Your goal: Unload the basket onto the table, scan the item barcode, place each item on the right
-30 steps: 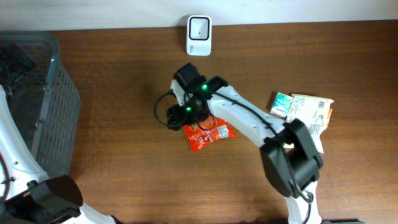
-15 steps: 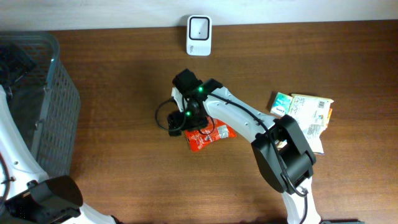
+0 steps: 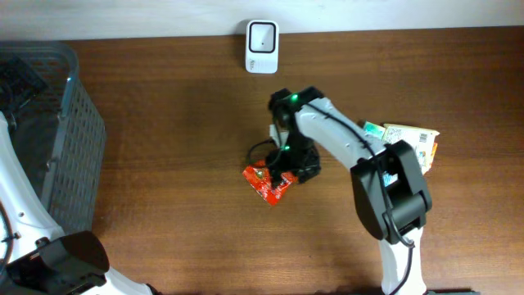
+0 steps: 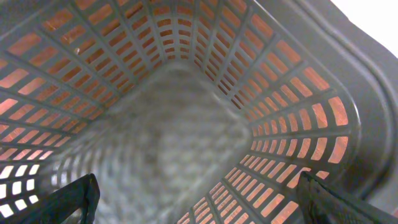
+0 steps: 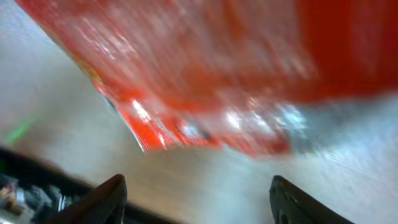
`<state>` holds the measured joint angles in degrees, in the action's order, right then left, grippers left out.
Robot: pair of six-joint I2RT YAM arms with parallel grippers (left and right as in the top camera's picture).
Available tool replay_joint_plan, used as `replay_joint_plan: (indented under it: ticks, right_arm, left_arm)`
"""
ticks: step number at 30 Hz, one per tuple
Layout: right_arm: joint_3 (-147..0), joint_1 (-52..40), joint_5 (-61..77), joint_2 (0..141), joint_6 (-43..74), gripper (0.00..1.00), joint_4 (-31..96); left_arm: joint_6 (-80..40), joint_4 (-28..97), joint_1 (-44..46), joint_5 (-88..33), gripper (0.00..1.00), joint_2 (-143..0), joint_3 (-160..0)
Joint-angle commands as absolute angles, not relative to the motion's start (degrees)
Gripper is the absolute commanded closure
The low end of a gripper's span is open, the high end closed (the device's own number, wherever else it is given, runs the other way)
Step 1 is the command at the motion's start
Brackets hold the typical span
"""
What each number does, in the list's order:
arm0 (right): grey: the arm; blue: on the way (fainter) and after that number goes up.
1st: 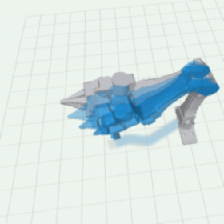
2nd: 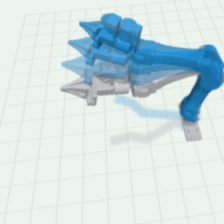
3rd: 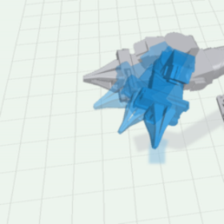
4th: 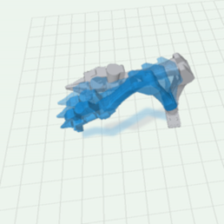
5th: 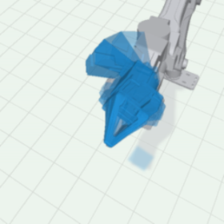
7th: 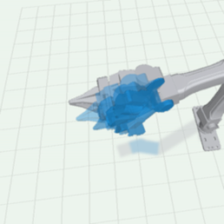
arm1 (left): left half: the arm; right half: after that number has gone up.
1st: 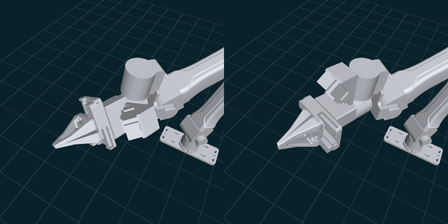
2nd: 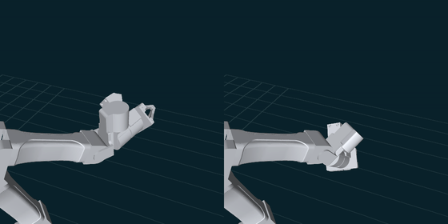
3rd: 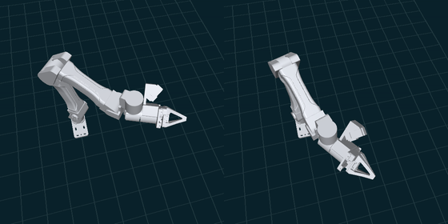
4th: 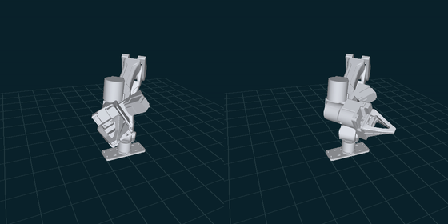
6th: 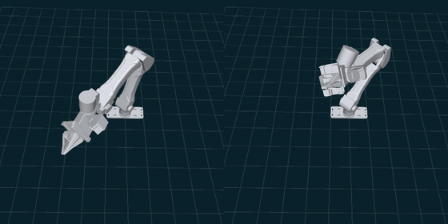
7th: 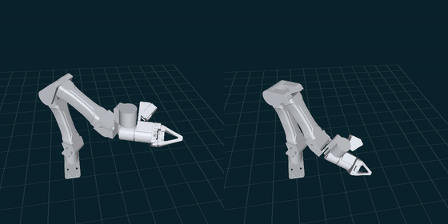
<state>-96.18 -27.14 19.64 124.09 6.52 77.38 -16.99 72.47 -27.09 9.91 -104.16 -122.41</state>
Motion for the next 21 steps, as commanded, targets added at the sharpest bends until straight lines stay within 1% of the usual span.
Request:
replay_joint_plan:
  ticks: [1,3,7,8,10,14,17,21]
  right_arm:
    - [-96.57,-25.56,20.78,123.79,-0.54,0.27,81.41]
    - [-96.55,-25.32,18.90,123.81,-1.72,0.27,83.29]
    - [-96.53,-25.43,12.21,123.94,-1.15,0.28,82.15]
    - [-96.53,-25.43,11.44,124.07,-1.04,0.30,81.14]
    - [-96.36,-25.43,9.39,124.14,-1.04,0.36,78.11]
    - [-94.24,-25.39,4.14,124.14,-0.38,0.41,69.87]
    - [-92.79,-25.36,-0.84,124.14,-0.34,0.42,63.83]
    - [-92.71,-25.36,-8.51,124.14,-1.45,0.41,56.90]
  left_arm:
    - [-17.54,72.36,-27.18,10.15,0.01,-104.12,-122.34]
    - [-17.54,72.34,-27.18,10.15,0.01,-104.12,-122.34]
    - [-17.54,72.36,-27.18,10.15,0.01,-104.12,-122.34]
    - [-17.54,72.36,-27.18,10.15,0.01,-104.12,-122.34]
    - [-17.54,72.36,-27.18,10.15,0.01,-104.12,-122.34]
    - [-17.54,72.36,-27.18,10.15,0.01,-104.12,-122.34]
    - [-17.54,72.36,-27.18,10.15,0.01,-104.12,-122.34]
    - [-17.54,72.36,-27.18,10.15,0.01,-104.12,-122.34]
